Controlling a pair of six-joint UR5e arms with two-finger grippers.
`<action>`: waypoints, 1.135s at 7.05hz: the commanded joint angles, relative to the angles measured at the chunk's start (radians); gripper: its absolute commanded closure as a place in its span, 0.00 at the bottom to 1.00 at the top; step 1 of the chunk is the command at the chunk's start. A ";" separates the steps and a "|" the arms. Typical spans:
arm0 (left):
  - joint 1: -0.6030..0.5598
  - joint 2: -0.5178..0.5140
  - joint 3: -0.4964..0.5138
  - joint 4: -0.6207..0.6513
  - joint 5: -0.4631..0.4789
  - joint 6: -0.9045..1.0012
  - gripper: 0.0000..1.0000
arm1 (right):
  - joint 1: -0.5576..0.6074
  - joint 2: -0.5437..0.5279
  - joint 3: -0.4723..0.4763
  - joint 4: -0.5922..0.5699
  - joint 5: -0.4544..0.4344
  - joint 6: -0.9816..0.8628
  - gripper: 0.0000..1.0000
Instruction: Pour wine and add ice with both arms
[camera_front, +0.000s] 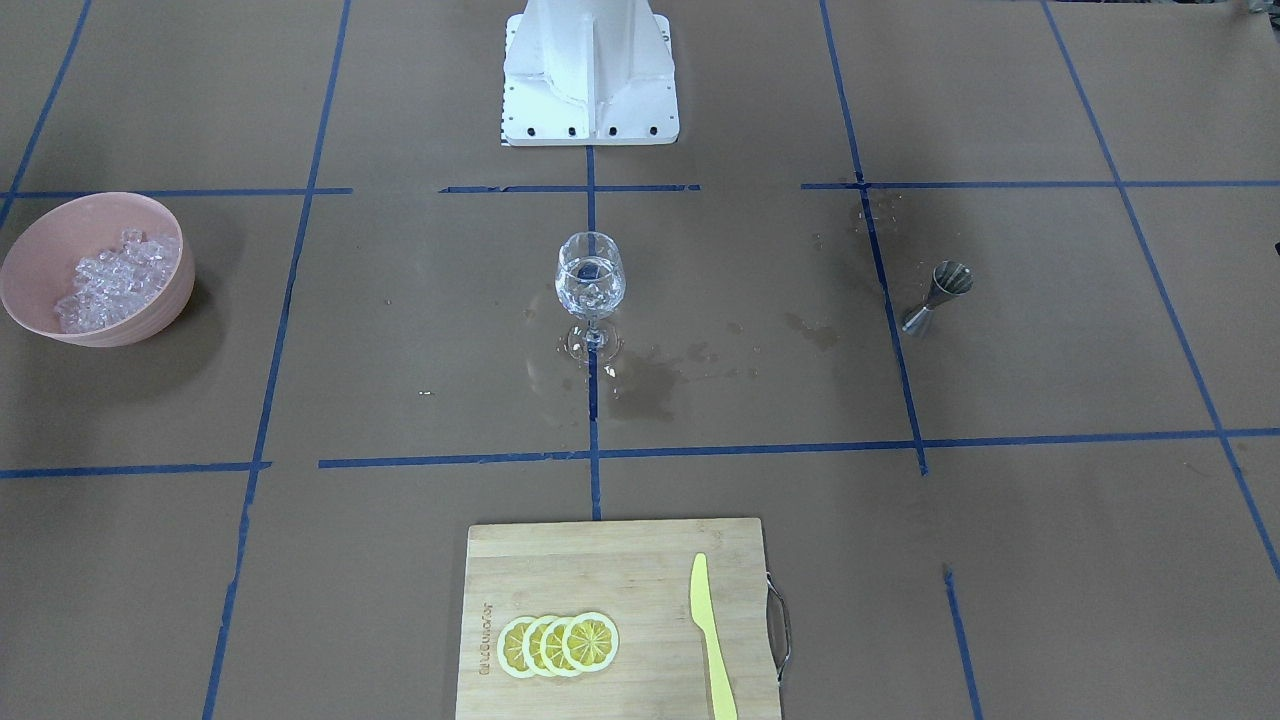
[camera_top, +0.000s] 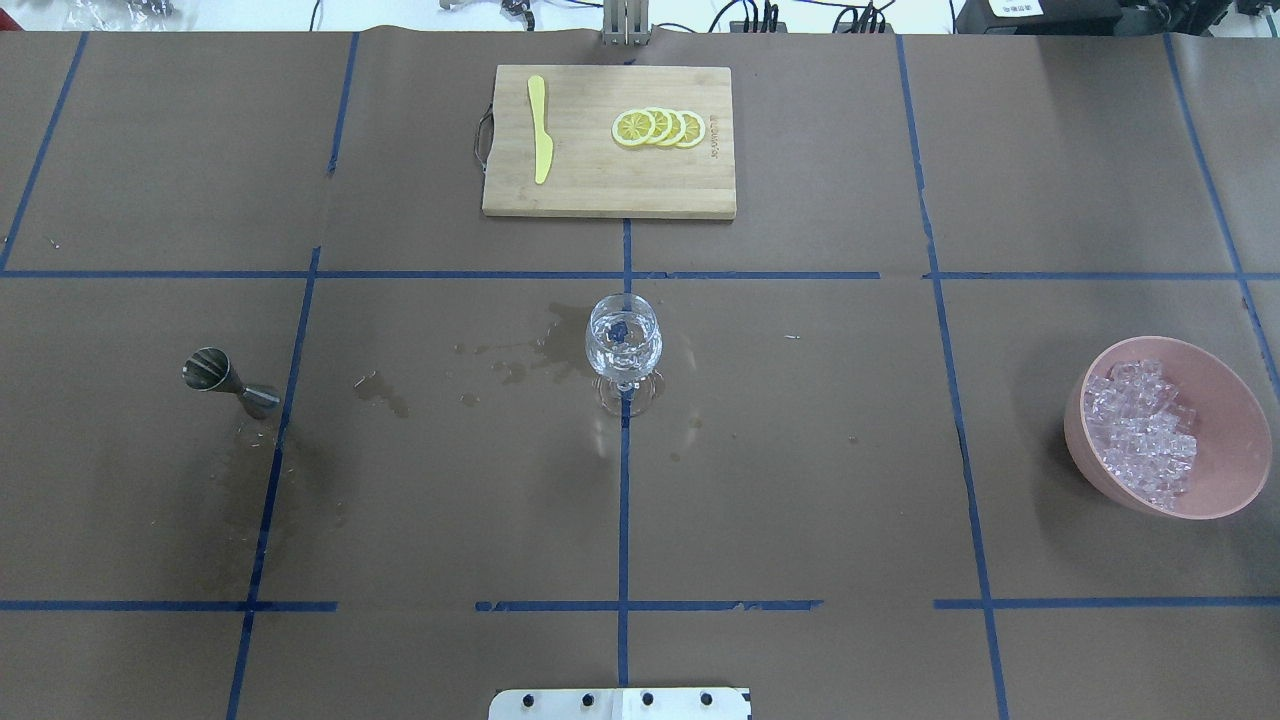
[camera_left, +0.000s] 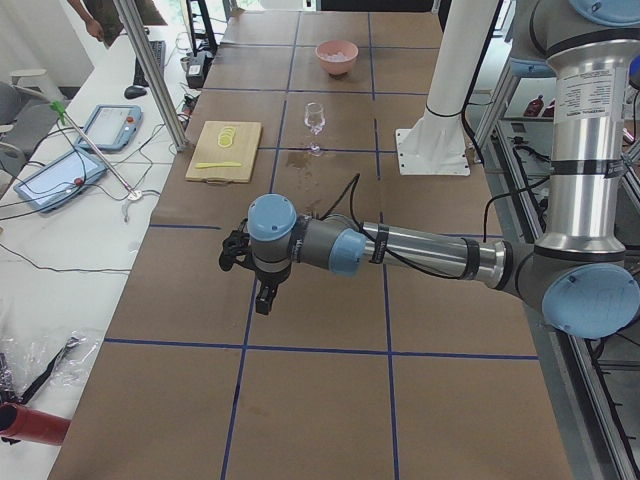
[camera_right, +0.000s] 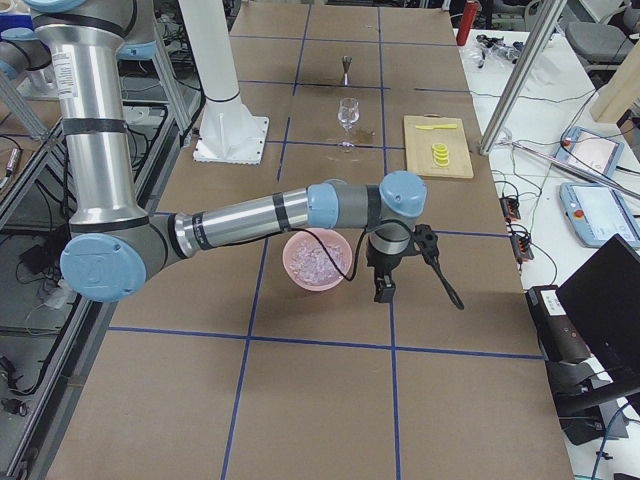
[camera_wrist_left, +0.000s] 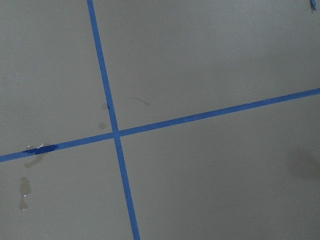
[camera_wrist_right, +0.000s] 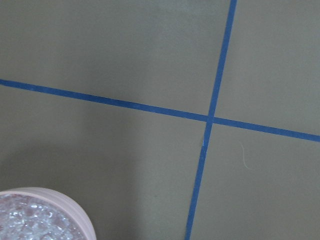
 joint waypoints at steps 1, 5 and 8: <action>0.000 0.010 0.002 0.000 0.001 0.000 0.00 | 0.012 -0.038 -0.037 0.082 0.004 -0.007 0.00; 0.000 0.014 0.036 -0.006 0.101 0.000 0.00 | 0.074 -0.098 -0.075 0.082 0.028 -0.007 0.00; 0.000 0.054 0.035 -0.008 0.098 0.000 0.00 | 0.084 -0.108 -0.080 0.082 0.051 -0.007 0.00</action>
